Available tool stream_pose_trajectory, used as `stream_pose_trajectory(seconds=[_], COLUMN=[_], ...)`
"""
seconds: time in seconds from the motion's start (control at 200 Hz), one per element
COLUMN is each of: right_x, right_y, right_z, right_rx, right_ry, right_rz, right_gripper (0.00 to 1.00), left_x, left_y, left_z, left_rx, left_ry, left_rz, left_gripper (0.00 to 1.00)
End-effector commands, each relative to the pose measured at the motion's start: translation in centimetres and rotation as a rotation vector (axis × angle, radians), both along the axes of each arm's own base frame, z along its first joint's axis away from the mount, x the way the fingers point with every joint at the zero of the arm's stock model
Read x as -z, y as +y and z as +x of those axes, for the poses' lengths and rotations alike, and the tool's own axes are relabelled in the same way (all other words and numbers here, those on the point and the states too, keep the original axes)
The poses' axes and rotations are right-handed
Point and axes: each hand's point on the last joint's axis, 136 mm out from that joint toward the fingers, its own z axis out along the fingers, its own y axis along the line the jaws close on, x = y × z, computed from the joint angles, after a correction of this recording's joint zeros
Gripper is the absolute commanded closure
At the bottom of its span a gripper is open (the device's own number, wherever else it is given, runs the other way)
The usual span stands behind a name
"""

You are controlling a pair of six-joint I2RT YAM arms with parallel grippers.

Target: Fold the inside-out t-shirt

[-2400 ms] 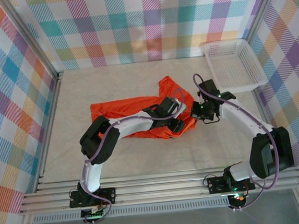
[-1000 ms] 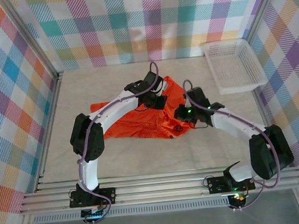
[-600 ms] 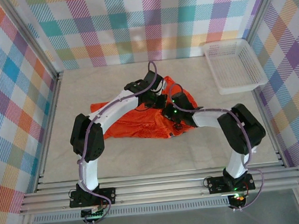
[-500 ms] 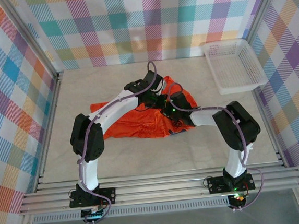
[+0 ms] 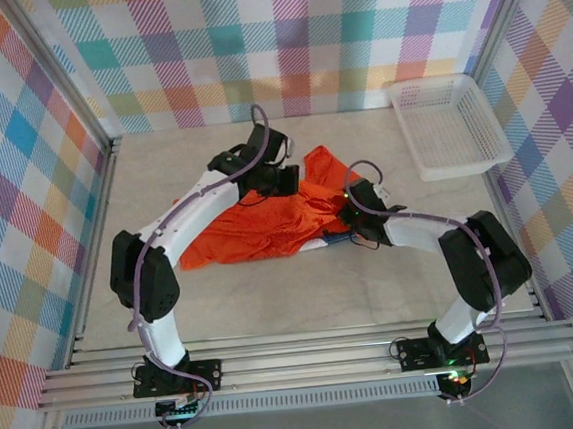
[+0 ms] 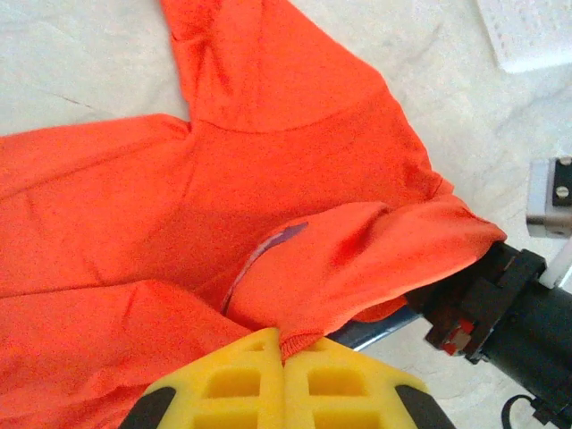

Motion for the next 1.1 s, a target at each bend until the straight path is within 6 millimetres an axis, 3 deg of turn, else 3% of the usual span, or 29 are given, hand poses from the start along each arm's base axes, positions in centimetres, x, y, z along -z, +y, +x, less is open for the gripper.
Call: stream_pose_trajectory(seconds=[0.0, 0.155, 0.27, 0.38, 0.57, 0.765, 0.925, 1.095], right_x=[1.2, -2.1, -5.2, -7.2, -6.9, -7.1, -6.3, -7.1], right_y=[-1.6, 1.0, 3.0, 4.9, 9.1, 12.1, 12.1, 12.4], right_z=[-1.9, -1.3, -1.7, -2.4, -2.3, 0.1, 2.8, 4.9], right_rx=[-0.026, -0.185, -0.289, -0.361, -0.433, -0.432, -0.362, -0.351], right_ry=[0.061, -0.017, -0.078, -0.126, -0.143, -0.175, -0.188, -0.211], right_rz=[-0.088, -0.043, -0.012, 0.042, 0.170, 0.251, 0.197, 0.165], right_gripper=[1.00, 0.95, 0.85, 0.85, 0.94, 0.96, 0.96, 0.97], left_x=[-0.6, 0.6, 1.5, 2.1, 2.5, 2.2, 2.0, 2.0], left_y=[0.4, -0.4, -0.7, -0.9, -1.1, -0.8, -0.7, -0.4], left_z=[0.0, -0.2, -0.4, -0.5, -0.6, -0.8, -1.0, -1.4], left_rx=[-0.022, -0.008, -0.001, 0.001, 0.001, -0.001, 0.002, 0.006], left_ry=[-0.010, 0.030, 0.054, 0.068, 0.079, 0.073, 0.073, 0.073], left_rz=[-0.027, -0.056, -0.063, -0.065, -0.071, -0.067, -0.071, -0.067], left_gripper=[1.00, 1.00, 1.00, 1.00, 1.00, 1.00, 1.00, 1.00])
